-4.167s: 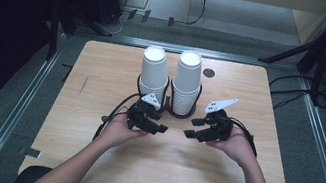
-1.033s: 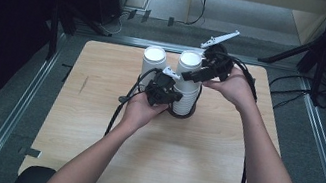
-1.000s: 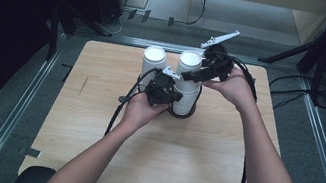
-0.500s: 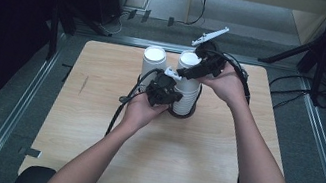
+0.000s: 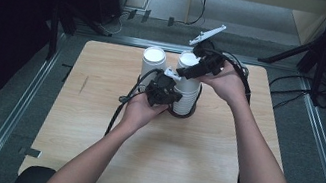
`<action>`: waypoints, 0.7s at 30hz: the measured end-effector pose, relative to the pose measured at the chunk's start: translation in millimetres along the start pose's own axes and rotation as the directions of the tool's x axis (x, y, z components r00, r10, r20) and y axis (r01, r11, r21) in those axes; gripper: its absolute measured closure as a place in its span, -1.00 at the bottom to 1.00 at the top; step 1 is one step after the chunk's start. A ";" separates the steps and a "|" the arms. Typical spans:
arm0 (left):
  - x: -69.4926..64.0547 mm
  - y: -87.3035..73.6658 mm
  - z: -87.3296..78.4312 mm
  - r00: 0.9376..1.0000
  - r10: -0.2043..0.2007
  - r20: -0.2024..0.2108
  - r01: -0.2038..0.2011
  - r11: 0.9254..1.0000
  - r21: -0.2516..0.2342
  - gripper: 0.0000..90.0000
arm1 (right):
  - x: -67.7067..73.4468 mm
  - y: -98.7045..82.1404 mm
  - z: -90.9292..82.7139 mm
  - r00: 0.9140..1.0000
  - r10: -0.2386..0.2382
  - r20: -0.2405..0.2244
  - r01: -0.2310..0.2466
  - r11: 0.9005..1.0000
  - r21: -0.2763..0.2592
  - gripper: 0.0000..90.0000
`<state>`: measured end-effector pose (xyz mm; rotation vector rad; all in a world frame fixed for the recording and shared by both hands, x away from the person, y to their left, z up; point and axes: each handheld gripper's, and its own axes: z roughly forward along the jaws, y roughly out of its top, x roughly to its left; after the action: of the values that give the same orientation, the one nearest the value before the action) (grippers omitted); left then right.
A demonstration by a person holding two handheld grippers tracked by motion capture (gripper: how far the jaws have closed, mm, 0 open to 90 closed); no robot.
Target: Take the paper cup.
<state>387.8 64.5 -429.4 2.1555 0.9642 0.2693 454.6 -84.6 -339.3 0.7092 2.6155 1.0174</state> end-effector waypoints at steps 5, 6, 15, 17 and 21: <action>-0.5 -0.4 0.0 1.000 0.003 -0.004 -0.003 1.000 -0.002 0.99 | 0.1 2.8 -0.3 1.000 0.011 0.005 -0.011 1.000 0.023 -0.49; -0.6 -0.5 -0.1 1.000 0.003 -0.004 -0.003 1.000 -0.003 0.99 | 0.4 3.5 -0.3 1.000 0.012 0.008 -0.012 1.000 0.027 -0.49; -0.6 -0.4 0.1 1.000 0.002 -0.005 -0.002 1.000 -0.003 0.98 | -0.6 3.8 -0.7 1.000 0.015 0.002 -0.015 1.000 0.027 -0.48; -0.4 -0.3 0.1 1.000 0.003 -0.006 -0.003 1.000 -0.003 0.98 | -0.6 3.9 -0.9 1.000 0.004 0.000 -0.004 1.000 0.026 -0.48; -0.1 -0.5 -0.2 1.000 0.002 -0.010 -0.002 1.000 -0.002 0.98 | -1.4 3.8 -1.4 1.000 -0.006 -0.002 0.006 1.000 0.027 -0.48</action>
<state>387.4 64.7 -429.6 2.1555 0.9670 0.2828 456.6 -83.6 -335.6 0.7068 2.6367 0.9830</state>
